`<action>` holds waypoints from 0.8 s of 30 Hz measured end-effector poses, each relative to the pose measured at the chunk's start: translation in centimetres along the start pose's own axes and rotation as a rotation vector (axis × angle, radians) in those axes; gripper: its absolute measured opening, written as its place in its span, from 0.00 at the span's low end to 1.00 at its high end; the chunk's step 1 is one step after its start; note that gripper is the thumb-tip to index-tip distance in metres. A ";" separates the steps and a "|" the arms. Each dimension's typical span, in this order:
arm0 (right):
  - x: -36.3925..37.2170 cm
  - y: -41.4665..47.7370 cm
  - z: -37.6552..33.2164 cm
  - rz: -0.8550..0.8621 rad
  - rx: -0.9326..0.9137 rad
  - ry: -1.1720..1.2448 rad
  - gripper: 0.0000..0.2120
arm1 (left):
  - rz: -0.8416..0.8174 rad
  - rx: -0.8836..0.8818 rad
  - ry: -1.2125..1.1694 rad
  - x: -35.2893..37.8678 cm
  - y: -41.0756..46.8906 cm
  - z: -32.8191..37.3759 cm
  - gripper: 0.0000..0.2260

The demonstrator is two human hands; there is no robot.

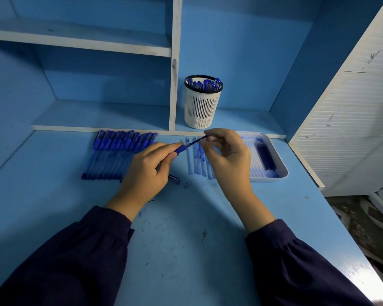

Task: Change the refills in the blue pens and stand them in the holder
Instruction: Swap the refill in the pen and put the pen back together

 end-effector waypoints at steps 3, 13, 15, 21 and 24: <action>1.0 -0.4 -0.3 -0.102 0.018 0.043 0.09 | 0.001 -0.024 -0.014 -0.1 -0.2 0.0 0.12; 2.2 -0.4 0.4 -0.311 0.070 -0.062 0.05 | -0.041 -0.065 -0.018 -0.6 -1.5 0.3 0.14; 2.6 -0.8 0.6 -0.376 0.115 -0.050 0.05 | -0.047 -0.068 -0.015 -0.7 -1.7 0.5 0.13; 2.5 -1.5 1.8 -0.415 0.340 0.112 0.11 | -0.024 -0.112 -0.038 -1.5 -2.1 0.4 0.12; 2.1 -2.0 2.5 -0.468 0.338 -0.051 0.08 | 0.001 -0.139 -0.030 -1.9 -2.2 0.2 0.12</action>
Point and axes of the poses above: each hand's wrist, its own y-axis towards the middle knuckle, its own x-axis out of the palm, z = x × y, the point moved 9 cm from there along y, towards the middle knuckle
